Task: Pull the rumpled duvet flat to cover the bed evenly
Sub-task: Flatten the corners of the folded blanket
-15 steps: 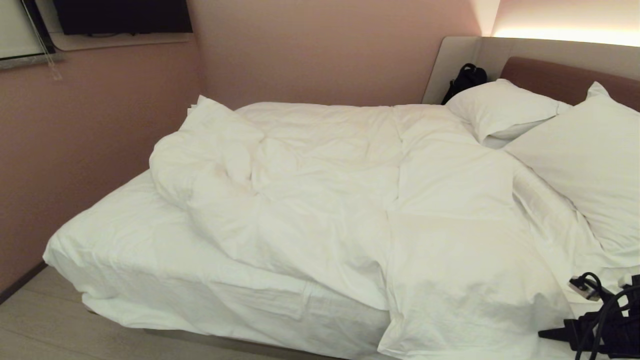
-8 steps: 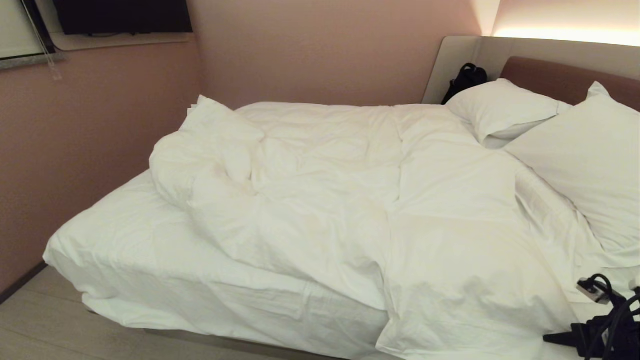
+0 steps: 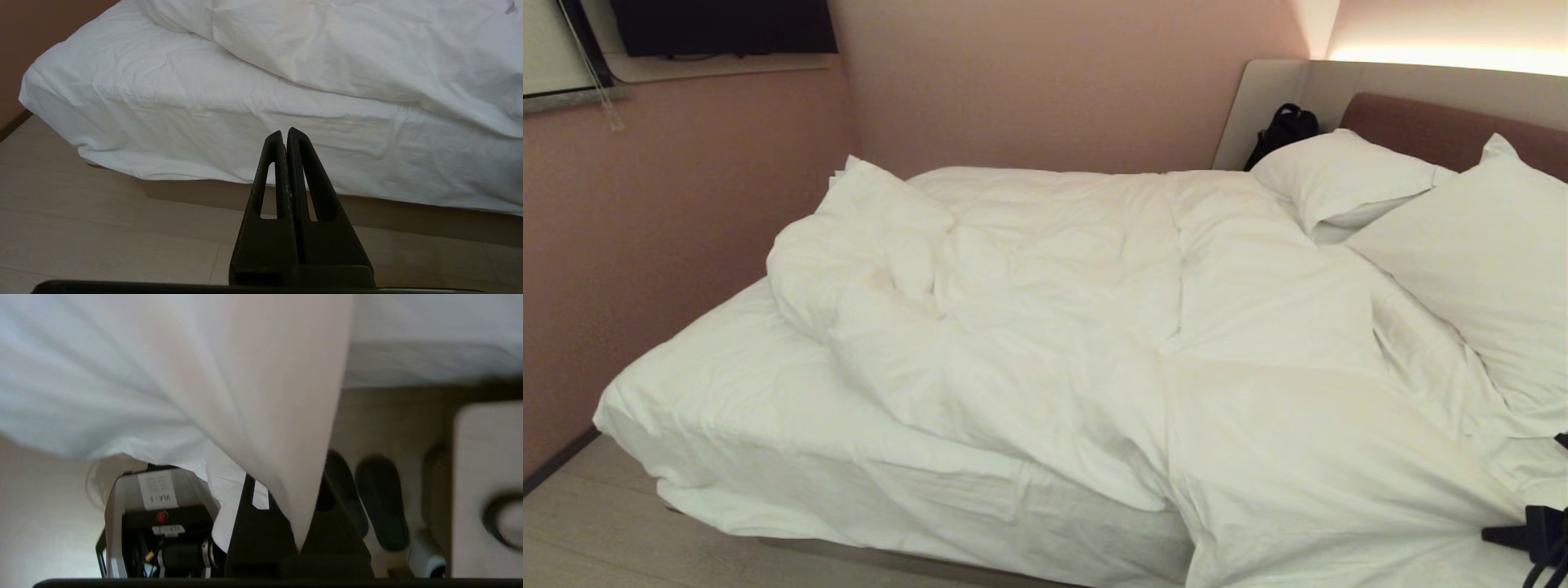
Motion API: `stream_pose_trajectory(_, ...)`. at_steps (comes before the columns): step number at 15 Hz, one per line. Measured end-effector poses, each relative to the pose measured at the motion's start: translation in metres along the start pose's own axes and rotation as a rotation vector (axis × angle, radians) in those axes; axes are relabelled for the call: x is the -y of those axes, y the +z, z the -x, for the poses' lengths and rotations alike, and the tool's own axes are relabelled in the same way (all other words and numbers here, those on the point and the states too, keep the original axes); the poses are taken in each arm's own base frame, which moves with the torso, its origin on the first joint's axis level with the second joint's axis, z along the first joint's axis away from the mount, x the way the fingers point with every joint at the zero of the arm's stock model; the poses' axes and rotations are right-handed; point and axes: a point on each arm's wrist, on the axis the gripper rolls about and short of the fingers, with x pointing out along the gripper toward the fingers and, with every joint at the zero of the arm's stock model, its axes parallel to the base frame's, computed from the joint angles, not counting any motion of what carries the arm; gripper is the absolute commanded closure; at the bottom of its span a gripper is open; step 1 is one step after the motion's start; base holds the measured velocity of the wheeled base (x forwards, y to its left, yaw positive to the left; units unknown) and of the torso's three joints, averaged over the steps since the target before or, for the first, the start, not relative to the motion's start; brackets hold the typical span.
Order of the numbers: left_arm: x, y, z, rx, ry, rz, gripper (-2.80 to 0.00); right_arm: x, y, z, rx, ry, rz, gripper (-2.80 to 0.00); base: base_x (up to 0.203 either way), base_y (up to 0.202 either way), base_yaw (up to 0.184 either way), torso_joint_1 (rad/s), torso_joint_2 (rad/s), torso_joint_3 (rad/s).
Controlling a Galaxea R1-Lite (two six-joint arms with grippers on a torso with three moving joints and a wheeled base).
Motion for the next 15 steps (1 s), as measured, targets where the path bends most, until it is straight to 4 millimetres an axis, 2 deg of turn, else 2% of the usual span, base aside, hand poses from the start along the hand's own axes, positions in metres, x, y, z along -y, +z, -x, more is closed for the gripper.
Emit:
stream_pose_trajectory(5, 0.000, 0.000, 0.000, -0.001, 0.000, 0.000, 0.00, 0.025, 0.002, 0.027, 0.043, -0.188, -0.157, 0.00, 0.000, 0.000, 0.000, 0.000, 0.00, 0.000)
stream_pose_trajectory(9, 0.000, 0.000, 0.000, -0.001, 0.000, 0.000, 0.00, 0.043, 0.005, 0.050, 0.079, -0.255, -0.236, 0.00, 0.000, 0.000, 0.000, 0.000, 0.00, 0.000)
stream_pose_trajectory(15, 0.000, 0.000, 0.000, -0.001, 0.000, 0.000, 0.00, 0.067, -0.003, 0.061, 0.080, -0.310, -0.318, 0.00, 0.000, 0.000, 0.000, 0.000, 0.00, 0.000)
